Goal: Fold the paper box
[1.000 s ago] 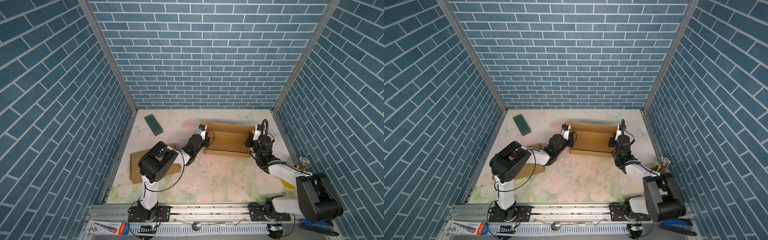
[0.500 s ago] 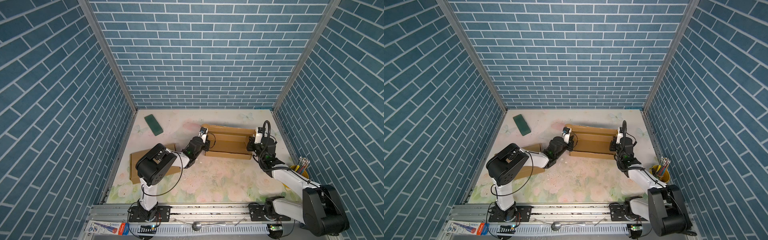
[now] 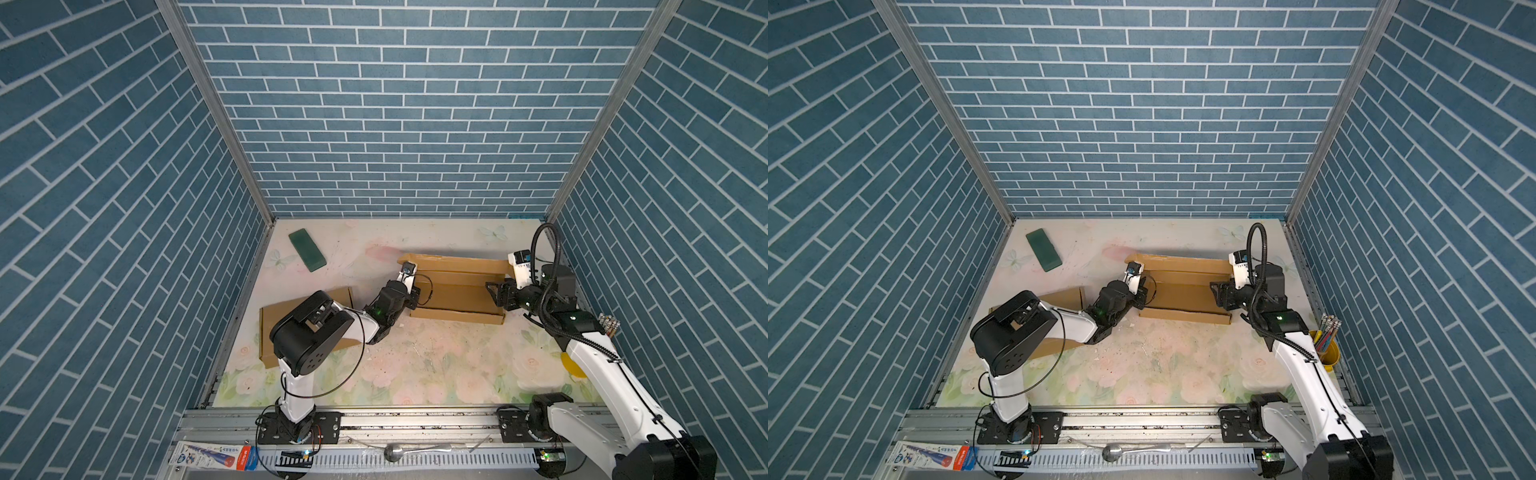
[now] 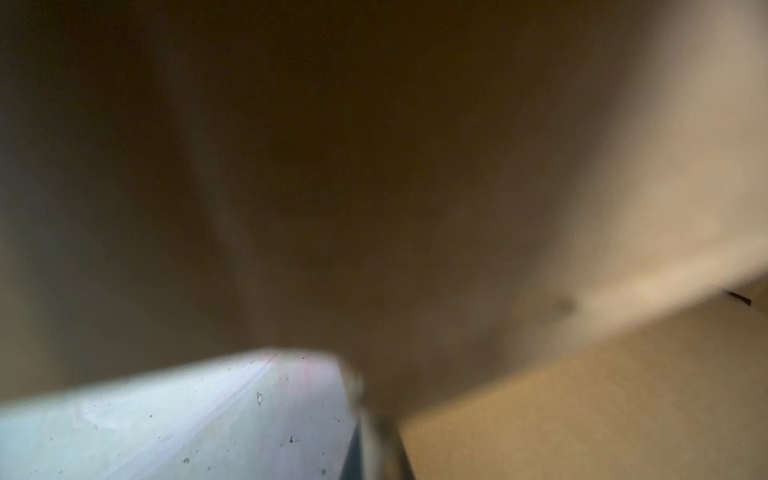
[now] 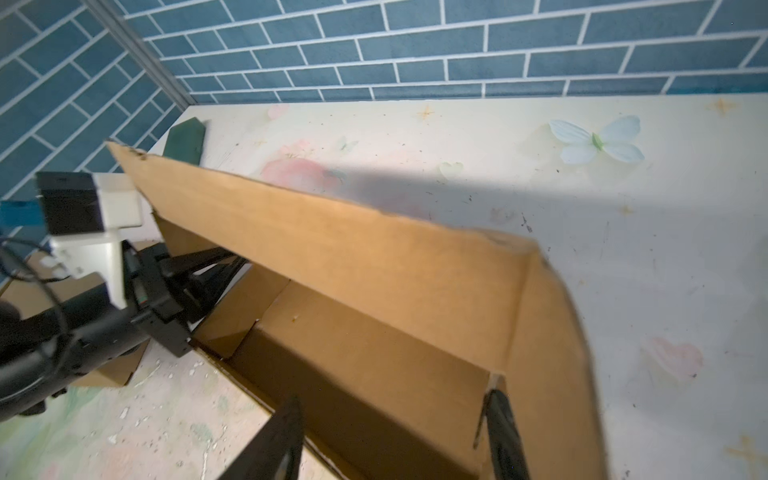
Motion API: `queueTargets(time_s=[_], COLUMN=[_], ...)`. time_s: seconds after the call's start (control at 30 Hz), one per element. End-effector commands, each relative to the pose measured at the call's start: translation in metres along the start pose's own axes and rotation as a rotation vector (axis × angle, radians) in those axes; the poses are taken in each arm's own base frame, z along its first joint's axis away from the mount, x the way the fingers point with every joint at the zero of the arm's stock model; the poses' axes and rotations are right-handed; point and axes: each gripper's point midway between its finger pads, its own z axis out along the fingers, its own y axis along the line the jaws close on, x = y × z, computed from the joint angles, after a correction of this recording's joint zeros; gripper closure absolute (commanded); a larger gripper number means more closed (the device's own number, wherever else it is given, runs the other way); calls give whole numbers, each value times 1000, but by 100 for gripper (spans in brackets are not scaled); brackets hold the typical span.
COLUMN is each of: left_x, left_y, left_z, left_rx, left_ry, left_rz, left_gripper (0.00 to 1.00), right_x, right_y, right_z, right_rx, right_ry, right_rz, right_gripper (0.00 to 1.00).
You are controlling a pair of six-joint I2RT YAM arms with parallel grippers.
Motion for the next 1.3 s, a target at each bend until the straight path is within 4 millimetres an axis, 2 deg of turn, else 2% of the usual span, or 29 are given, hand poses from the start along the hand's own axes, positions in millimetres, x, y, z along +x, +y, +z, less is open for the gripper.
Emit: queueTargets(time_s=[0.0, 0.23, 0.37, 0.47, 0.53, 0.67, 0.8, 0.97, 1.07, 1.13, 1.27], left_x=[77, 79, 75, 72, 70, 65, 61, 58, 56, 57, 60], left_y=[-2, -1, 2, 8, 13, 30, 35, 46, 45, 40, 38], left_z=[-9, -6, -4, -4, -2, -2, -3, -5, -3, -2, -2], left_rx=[17, 24, 7, -14, -34, -100, -115, -125, -110, -81, -65], left_ry=[228, 223, 217, 212, 213, 226, 226, 234, 234, 231, 228], left_rz=[90, 92, 104, 107, 99, 78, 93, 101, 117, 123, 124], left_gripper=[98, 98, 98, 98, 98, 100, 100, 99, 98, 98, 98], right_x=[0, -24, -33, -37, -35, -11, 13, 14, -1, -12, -16], right_y=[25, 24, 18, 26, 29, 16, 0, -7, 3, 16, 35], right_z=[-19, -20, -17, -23, -27, -32, -39, -58, -68, -68, -48], right_rx=[-89, -84, -63, -93, -107, -45, 13, 75, 52, -15, -106], right_ry=[112, 232, 292, 279, 291, 368, 399, 425, 377, 342, 414], right_rz=[-140, -257, -251, -249, -243, -158, -79, -75, -95, -127, -247], right_gripper=[26, 23, 23, 23, 23, 24, 24, 23, 22, 23, 23])
